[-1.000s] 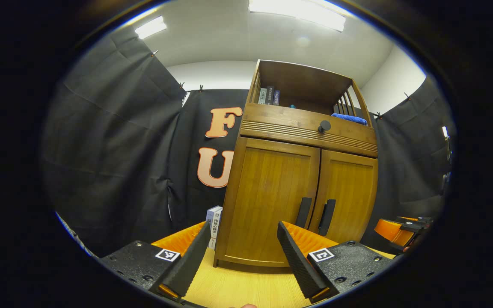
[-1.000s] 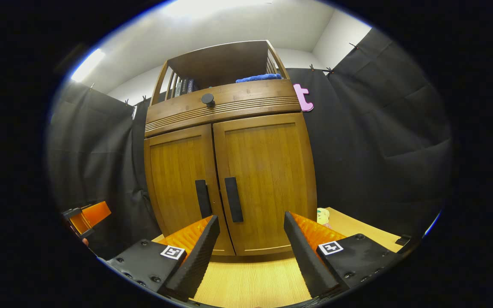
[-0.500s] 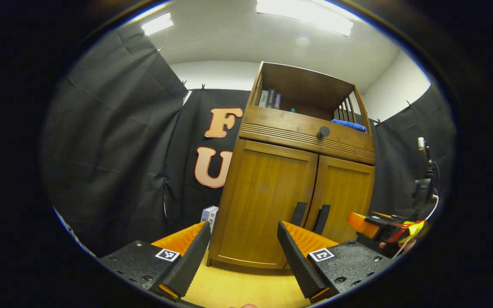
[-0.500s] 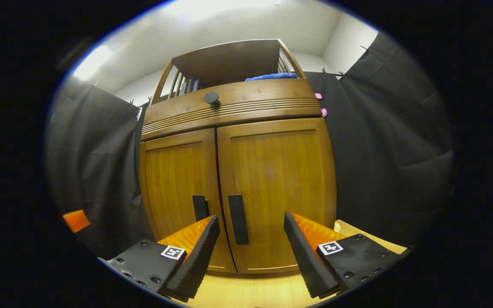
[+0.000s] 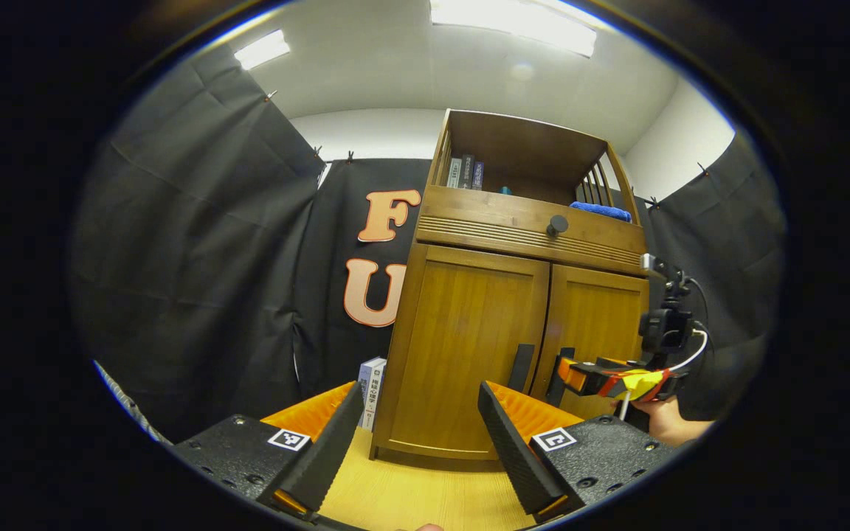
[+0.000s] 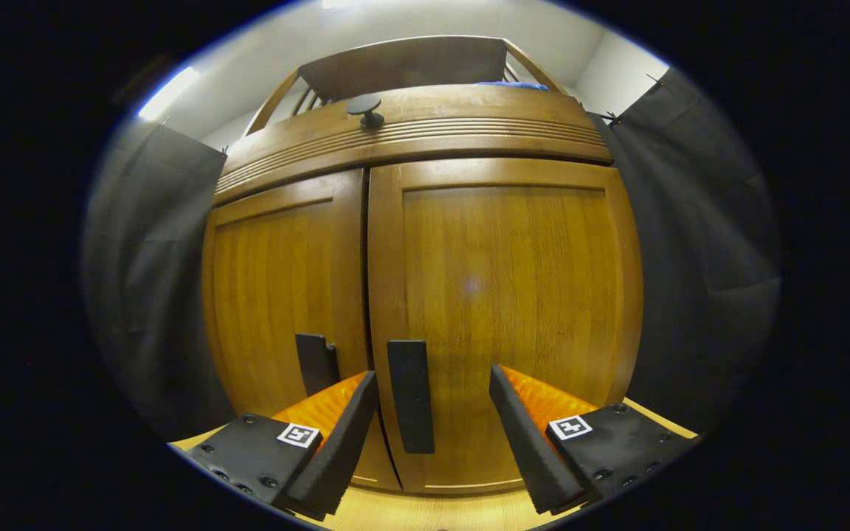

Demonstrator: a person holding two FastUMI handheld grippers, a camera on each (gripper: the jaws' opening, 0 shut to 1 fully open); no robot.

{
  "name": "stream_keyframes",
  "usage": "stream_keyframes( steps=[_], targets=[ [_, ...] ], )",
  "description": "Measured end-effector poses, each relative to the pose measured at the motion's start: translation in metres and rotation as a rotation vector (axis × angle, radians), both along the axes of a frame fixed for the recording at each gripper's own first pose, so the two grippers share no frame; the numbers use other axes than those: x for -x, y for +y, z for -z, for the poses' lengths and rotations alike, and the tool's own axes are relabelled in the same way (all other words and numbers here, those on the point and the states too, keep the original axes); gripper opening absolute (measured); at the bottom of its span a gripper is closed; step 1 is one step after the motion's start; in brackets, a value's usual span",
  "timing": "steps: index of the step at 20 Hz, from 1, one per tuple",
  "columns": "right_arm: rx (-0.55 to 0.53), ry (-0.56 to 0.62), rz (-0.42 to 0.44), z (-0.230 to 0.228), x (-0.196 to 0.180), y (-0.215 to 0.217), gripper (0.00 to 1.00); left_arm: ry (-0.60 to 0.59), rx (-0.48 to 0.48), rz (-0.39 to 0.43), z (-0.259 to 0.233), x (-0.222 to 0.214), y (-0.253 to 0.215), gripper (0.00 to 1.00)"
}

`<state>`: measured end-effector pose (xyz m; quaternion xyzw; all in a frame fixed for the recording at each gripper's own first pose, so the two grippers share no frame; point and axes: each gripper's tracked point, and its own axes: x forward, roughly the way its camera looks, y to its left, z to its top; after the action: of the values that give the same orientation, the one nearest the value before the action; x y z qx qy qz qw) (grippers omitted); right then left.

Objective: Open the right door of the double-door shoe cabinet with the right hand, and open the left door with the left hand.

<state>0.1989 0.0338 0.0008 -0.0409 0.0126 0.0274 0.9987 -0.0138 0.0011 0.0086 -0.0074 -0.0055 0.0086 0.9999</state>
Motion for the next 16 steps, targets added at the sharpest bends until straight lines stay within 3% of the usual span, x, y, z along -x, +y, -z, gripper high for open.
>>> stream_keyframes(
  steps=[1,3,4,5,6,12,13,14,15,16],
  targets=[
    [0.011,0.008,0.008,0.003,-0.003,-0.001,0.98,-0.001,-0.001,0.001,-0.001,0.001,-0.001,0.94],
    [0.029,0.02,0.018,0.008,-0.01,-0.002,0.98,-0.011,-0.004,0.001,-0.003,0.004,-0.002,0.91],
    [0.034,0.021,0.022,0.009,-0.013,-0.001,0.89,-0.014,-0.004,0.004,-0.003,0.003,-0.003,0.91],
    [0.038,0.023,0.027,0.012,-0.017,0.0,0.89,-0.015,-0.002,0.01,-0.003,0.002,-0.005,0.98],
    [0.044,0.034,0.036,0.015,-0.02,-0.001,0.98,-0.016,0.001,0.016,-0.003,0.001,-0.008,0.98],
    [0.048,0.116,0.045,0.036,-0.043,0.003,0.98,-0.015,-0.013,0.016,0.0,-0.001,-0.006,0.94],
    [0.038,0.11,0.038,0.036,-0.041,0.005,0.91,-0.014,-0.015,0.011,0.001,-0.002,-0.003,0.94],
    [0.045,0.106,0.033,0.036,-0.043,0.006,1.0,-0.013,-0.016,0.006,0.001,-0.003,-0.001,0.94],
    [0.06,0.1,0.028,0.035,-0.044,0.005,0.83,-0.014,-0.016,-0.001,0.002,-0.003,0.002,0.94],
    [0.068,0.093,0.025,0.035,-0.045,0.006,0.83,-0.02,-0.015,-0.012,0.001,-0.003,0.005,0.91]
  ],
)
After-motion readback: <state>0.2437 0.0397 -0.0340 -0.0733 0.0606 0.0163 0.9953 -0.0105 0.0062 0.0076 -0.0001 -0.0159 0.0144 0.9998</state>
